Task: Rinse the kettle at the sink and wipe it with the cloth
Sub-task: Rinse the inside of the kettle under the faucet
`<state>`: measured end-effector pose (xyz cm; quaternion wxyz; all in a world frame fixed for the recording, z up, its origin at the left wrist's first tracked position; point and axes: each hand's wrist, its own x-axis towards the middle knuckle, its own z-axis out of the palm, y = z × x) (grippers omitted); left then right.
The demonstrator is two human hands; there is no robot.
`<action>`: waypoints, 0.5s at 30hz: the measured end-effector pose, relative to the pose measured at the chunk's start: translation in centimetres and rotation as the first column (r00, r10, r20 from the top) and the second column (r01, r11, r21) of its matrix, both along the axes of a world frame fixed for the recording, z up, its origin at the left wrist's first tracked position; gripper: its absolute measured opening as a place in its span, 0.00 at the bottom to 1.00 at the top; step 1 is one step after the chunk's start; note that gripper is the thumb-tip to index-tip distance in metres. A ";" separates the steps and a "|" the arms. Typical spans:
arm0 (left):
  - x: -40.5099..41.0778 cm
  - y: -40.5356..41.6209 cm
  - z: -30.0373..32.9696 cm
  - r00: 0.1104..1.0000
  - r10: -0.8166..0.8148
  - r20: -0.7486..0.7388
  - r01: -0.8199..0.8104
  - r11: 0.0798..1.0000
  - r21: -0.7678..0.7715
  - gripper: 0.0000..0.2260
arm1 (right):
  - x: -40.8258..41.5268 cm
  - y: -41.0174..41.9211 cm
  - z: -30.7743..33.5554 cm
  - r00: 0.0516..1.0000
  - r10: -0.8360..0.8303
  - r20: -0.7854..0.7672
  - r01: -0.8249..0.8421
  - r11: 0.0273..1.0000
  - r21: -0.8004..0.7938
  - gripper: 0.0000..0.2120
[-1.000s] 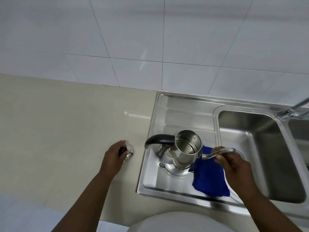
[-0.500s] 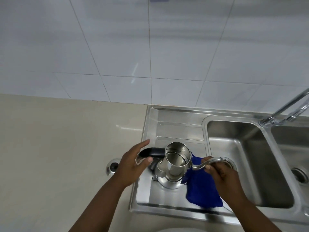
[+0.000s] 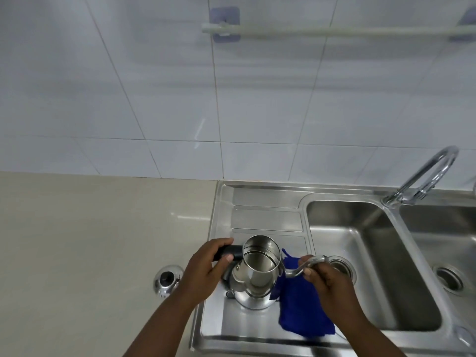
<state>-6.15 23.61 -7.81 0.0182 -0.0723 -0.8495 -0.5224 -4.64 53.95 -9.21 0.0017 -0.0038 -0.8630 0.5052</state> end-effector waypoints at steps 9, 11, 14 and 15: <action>0.3 -1.9 -0.4 0.990 0.016 0.143 -0.002 0.995 -0.102 0.13 | 0.0 0.0 0.3 0.997 0.003 0.071 -0.004 1.000 0.016 0.08; 0.3 -1.7 -0.1 0.989 0.025 0.148 -0.007 0.992 -0.124 0.11 | -0.1 0.0 0.4 0.998 0.004 0.070 -0.004 1.000 0.000 0.08; 0.6 -1.2 0.5 0.989 0.041 0.139 -0.025 0.993 -0.116 0.12 | -0.4 0.1 1.1 0.999 0.024 0.044 -0.020 0.996 -0.083 0.12; 0.7 -0.9 0.8 0.990 0.047 0.130 -0.033 0.994 -0.107 0.14 | -0.5 0.4 1.3 0.999 0.023 0.038 -0.018 0.994 -0.104 0.16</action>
